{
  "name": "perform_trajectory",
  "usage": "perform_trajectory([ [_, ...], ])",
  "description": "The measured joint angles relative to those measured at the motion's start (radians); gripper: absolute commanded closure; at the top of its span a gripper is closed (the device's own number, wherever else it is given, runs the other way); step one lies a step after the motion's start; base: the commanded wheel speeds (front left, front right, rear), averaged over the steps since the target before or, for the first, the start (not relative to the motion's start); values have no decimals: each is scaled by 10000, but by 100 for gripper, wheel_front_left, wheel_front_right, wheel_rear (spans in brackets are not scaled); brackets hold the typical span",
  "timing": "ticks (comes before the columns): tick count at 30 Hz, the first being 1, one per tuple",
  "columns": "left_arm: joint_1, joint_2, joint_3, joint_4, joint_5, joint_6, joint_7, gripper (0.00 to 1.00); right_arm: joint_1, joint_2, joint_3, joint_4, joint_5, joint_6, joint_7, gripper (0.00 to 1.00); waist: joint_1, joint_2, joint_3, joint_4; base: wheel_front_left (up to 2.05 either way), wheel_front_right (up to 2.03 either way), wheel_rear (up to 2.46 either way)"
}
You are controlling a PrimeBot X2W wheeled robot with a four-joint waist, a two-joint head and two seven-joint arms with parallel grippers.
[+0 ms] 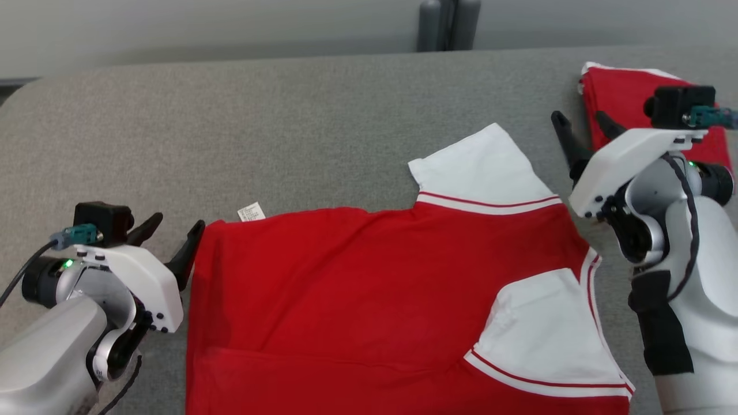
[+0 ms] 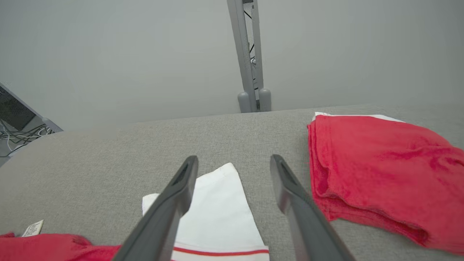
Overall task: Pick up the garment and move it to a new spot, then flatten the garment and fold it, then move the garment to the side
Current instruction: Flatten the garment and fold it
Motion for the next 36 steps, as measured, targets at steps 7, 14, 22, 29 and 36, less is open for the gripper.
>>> perform_trajectory([
  [7,-652,-456,-65,773,180,-619,-234,0,-1725,-13,431,2013,-621,2,-318,0,0,0,1029,604,0,0,0],
  [14,-1102,-497,-73,554,330,-959,-305,0,-3028,-73,278,3622,-813,2,-516,0,0,0,1745,948,0,0,0],
  [22,-1244,-430,-127,174,322,-1127,-167,0,-3815,-130,-309,5208,-1256,0,-556,0,0,0,2257,1160,0,0,0],
  [29,-1246,-395,-201,77,314,-1210,0,0,-4275,-98,-476,6002,-1542,2,-514,0,0,0,2357,1190,0,0,0],
  [36,-1348,-431,-272,-29,291,-1304,79,0,-4666,-65,-449,6445,-1632,2,-581,0,0,0,2503,1168,0,0,0],
])
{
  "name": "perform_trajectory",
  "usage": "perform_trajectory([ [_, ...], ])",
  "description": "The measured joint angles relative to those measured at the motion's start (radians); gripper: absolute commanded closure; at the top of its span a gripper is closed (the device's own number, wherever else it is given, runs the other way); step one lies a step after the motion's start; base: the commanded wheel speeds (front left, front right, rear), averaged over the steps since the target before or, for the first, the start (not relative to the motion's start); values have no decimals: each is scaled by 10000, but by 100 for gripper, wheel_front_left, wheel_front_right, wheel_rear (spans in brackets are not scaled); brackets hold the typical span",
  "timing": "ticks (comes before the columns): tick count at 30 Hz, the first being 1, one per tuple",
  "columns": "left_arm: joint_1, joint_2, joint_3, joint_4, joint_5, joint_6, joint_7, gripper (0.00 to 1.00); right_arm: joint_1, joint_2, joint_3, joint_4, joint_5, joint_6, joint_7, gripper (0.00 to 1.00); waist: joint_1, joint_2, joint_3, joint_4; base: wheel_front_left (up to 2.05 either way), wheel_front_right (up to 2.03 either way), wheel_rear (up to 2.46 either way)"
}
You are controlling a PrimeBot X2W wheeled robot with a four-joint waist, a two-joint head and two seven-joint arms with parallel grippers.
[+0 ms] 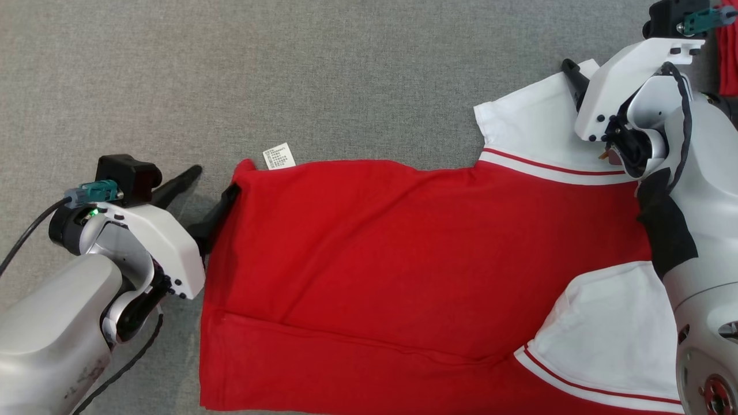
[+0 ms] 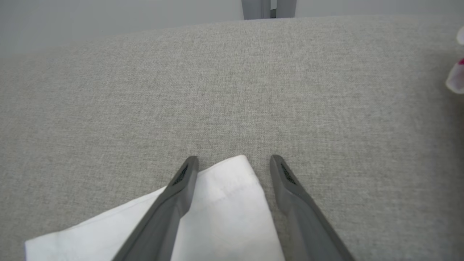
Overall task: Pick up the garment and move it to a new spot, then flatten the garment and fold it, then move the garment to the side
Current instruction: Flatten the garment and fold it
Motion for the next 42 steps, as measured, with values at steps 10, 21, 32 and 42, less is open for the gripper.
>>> perform_trajectory([
  [10,-230,13,276,-604,-263,-88,-203,0,-264,29,213,520,71,0,-347,0,0,0,103,-89,0,0,0],
  [21,-191,134,54,-1258,-370,-88,430,0,-440,15,888,965,627,-2,-568,0,0,0,116,-119,0,0,0],
  [32,-112,255,-167,-1170,-412,-2,805,40,-556,-13,1421,1266,1039,-13,-683,11,0,0,97,-124,0,0,0],
  [42,-137,290,-184,-1354,-295,6,629,100,-545,36,1749,1482,1304,0,-794,100,0,0,-31,-95,0,0,0],
])
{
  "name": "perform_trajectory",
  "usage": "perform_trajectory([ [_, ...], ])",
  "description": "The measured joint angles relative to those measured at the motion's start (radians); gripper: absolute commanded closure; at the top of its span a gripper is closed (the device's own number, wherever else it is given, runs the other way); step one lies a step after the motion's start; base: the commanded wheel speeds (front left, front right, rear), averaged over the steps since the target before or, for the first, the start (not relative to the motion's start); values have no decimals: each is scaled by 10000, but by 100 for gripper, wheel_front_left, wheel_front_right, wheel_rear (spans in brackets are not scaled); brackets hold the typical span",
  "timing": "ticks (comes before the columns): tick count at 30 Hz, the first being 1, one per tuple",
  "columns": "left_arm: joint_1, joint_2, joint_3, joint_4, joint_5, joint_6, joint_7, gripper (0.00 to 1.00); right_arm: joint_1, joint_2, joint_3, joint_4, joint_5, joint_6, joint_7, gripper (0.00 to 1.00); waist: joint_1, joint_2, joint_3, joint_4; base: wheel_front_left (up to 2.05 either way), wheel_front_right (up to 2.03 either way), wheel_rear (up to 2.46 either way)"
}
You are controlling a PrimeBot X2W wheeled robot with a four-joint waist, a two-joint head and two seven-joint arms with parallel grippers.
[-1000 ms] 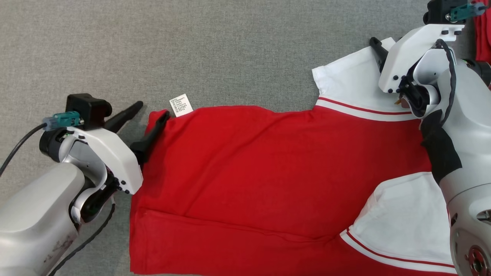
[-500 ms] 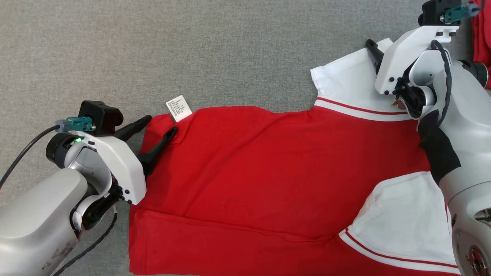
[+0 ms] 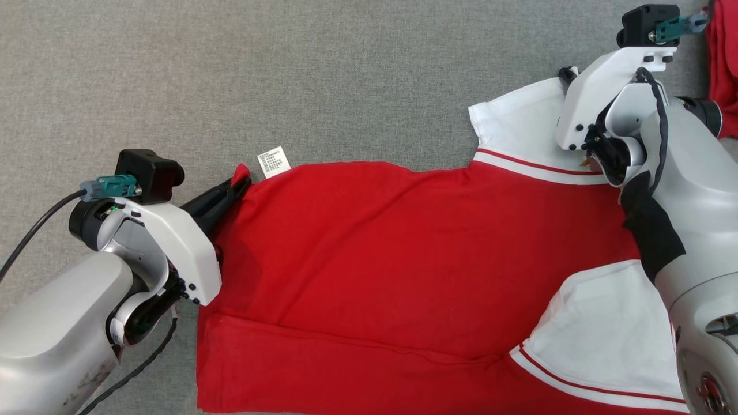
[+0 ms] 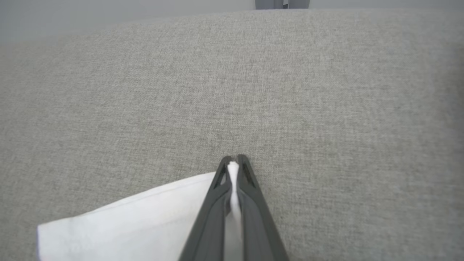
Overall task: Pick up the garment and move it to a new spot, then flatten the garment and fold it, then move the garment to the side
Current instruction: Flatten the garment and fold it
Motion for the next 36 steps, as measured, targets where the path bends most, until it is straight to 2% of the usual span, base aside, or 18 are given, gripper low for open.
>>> perform_trajectory([
  [8,244,69,134,-59,-61,190,-324,100,174,19,123,90,123,0,-583,100,0,0,-318,-16,0,0,0],
  [17,978,230,272,-255,-322,439,-794,100,661,-119,382,-56,629,0,-1139,100,0,0,-1219,-180,0,0,0],
  [26,1536,466,395,-125,-533,976,-1032,100,1224,-581,899,-374,1246,0,-1072,100,0,0,-2071,-508,0,0,0],
  [32,1841,391,316,-115,-564,1058,-1097,100,1633,-694,1296,-656,1718,0,-917,100,0,0,-2497,-700,0,0,0],
  [36,2138,433,127,-123,-646,1101,-882,100,2104,-734,1787,-876,2092,0,-382,100,0,0,-2894,-811,0,0,0],
])
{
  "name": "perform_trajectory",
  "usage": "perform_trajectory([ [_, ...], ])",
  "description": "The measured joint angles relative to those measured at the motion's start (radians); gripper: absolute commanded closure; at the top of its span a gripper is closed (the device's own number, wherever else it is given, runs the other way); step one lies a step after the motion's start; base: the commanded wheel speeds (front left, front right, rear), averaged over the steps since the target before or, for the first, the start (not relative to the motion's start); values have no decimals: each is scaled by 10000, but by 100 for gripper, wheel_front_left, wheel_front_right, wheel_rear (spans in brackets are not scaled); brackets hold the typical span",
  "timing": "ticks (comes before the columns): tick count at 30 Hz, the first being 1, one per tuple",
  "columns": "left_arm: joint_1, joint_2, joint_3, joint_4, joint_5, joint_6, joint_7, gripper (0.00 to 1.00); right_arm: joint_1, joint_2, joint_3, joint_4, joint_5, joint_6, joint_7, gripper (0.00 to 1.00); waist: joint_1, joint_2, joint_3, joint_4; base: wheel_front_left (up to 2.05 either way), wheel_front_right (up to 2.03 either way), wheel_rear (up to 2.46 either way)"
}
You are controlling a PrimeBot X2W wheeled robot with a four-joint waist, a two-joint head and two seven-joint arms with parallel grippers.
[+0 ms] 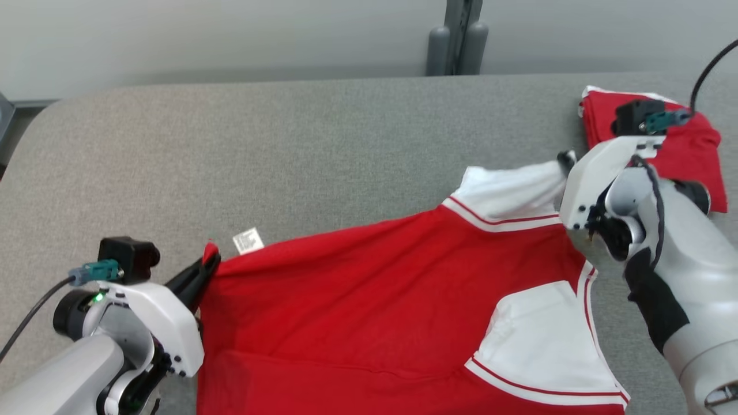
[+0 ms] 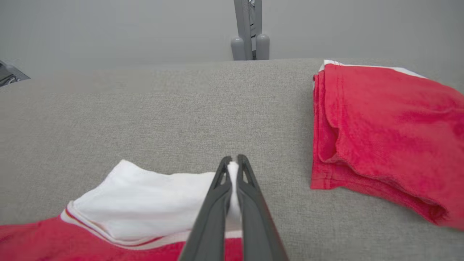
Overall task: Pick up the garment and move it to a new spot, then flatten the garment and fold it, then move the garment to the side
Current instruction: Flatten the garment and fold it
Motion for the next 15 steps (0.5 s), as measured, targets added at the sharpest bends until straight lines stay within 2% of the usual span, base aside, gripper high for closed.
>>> perform_trajectory([
  [8,410,401,-290,184,-159,90,545,100,961,-297,1145,-851,1072,0,1703,100,0,0,-719,-337,0,0,0],
  [15,538,297,-426,631,-284,84,802,100,1824,-826,1818,-2073,2242,0,3206,100,-1,0,-1140,-528,0,0,0],
])
